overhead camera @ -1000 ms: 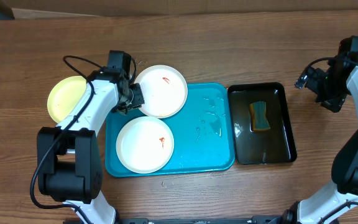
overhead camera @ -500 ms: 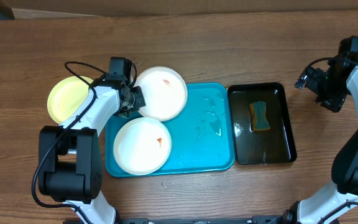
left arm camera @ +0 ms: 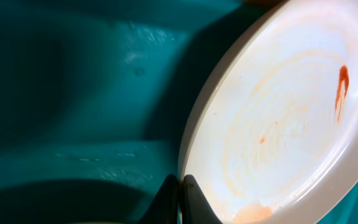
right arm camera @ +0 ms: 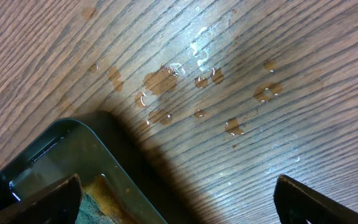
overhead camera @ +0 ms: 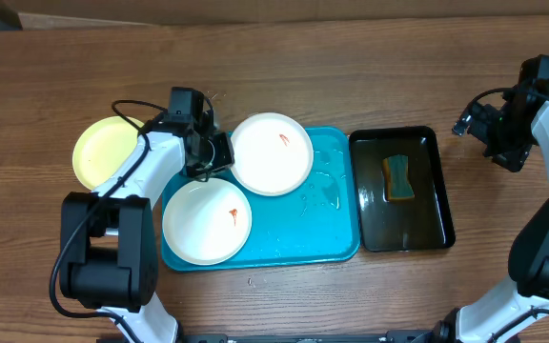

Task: Clean dirty plates on tray and stack at the side
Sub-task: 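Move the left gripper to the upper white plate rim and grasp, then hold the white plate while the right gripper moves toward it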

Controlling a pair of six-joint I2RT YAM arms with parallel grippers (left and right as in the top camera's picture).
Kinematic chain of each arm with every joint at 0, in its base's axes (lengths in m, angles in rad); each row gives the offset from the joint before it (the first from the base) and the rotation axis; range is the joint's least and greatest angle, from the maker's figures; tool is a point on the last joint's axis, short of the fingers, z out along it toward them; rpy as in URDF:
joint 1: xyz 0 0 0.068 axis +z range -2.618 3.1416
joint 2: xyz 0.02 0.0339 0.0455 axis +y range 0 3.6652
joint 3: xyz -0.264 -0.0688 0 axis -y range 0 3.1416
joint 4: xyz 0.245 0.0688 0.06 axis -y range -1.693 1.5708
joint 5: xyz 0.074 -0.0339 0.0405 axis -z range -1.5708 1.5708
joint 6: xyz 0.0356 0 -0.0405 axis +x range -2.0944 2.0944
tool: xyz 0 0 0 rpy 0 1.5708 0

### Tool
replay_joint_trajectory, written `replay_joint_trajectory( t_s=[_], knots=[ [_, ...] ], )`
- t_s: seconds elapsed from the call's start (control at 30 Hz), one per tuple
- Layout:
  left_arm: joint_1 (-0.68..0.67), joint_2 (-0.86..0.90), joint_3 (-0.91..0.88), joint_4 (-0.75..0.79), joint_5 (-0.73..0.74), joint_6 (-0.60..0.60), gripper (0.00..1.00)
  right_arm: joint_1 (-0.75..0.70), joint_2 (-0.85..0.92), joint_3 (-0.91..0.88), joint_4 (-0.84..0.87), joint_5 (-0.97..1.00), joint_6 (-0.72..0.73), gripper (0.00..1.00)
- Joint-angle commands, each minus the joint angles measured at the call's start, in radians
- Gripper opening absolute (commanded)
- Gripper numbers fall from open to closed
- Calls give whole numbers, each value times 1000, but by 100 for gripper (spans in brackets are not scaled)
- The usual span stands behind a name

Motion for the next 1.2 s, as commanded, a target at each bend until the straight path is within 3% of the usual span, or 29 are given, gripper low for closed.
replay_joint_trajectory(
  t_s=[0.0,0.37,0.5,0.67,1.03,1.17],
  knots=[
    [-54,-19,21,-36,56,68,4,-3,-25,15,5,3,5,100],
    [-190,-19,21,-59,-110,75,5,-3,-25,15,5,3,5,100],
    [-193,-19,21,-47,-124,76,22,-3,-25,15,5,3,5,100],
    [-193,-19,21,-34,-124,76,30,-3,-25,15,5,3,5,100],
    [-221,-19,19,-29,-124,76,31,-3,-25,15,49,3,5,100],
    [-234,-19,19,-30,-125,77,30,-3,-25,25,22,-113,8,100]
  ],
)
